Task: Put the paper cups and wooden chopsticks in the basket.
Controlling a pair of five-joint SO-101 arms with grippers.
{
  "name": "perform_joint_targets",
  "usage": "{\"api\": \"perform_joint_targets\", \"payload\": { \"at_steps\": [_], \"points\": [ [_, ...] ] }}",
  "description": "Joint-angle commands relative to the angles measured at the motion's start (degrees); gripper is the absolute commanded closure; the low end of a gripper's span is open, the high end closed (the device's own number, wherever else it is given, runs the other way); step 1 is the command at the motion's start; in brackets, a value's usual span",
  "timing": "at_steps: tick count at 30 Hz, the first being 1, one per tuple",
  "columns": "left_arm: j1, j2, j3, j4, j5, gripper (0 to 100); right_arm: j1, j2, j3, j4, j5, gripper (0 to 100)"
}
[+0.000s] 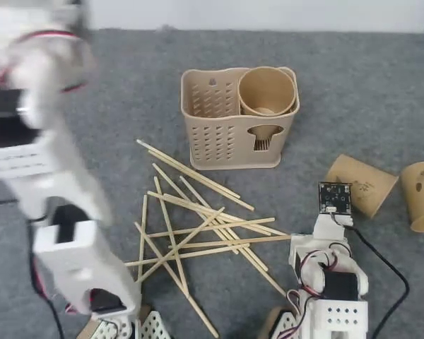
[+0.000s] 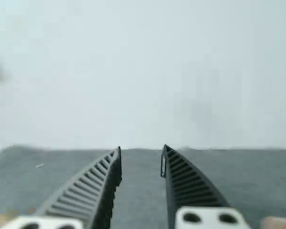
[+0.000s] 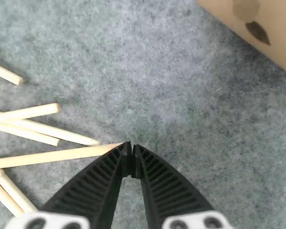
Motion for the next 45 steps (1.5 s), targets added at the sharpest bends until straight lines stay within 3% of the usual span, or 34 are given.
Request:
{"api": "perform_joint_targets", "payload": {
  "at_steps": [1, 5, 10, 16, 28, 34, 38, 45],
  "points": [
    [-16.3, -0.4, -0.1, 1.9, 0.4, 87, 0.7, -0.3, 0.4, 0.2, -0.4, 99.1],
    [-25.6, 6.0, 1.4, -0.4, 0.4, 87, 0.7, -0.3, 0.4, 0.2, -0.4, 99.1],
    [-31.6, 18.9, 1.1, -8.1, -3.4, 87, 0.7, -0.3, 0.4, 0.2, -0.4, 99.1],
    [-34.9, 29.0, 1.1, -11.9, -13.6, 87, 0.7, -0.3, 0.4, 0.2, -0.4, 99.1],
    [-36.7, 44.0, 1.1, -20.7, -14.8, 87, 2.9, -0.3, 0.4, 0.2, -0.4, 99.1],
    [-37.0, 47.9, 1.1, -20.8, -14.8, 88, 2.9, -0.3, 0.4, 0.2, -0.4, 99.1],
    [-38.0, 48.3, 1.1, -20.7, -14.8, 96, 2.9, -0.3, 0.4, 0.2, -0.4, 99.1],
    [-41.1, 48.4, 1.1, -14.5, -21.5, 99, 2.9, -0.3, 0.4, 0.2, -0.4, 99.1]
  ]
}}
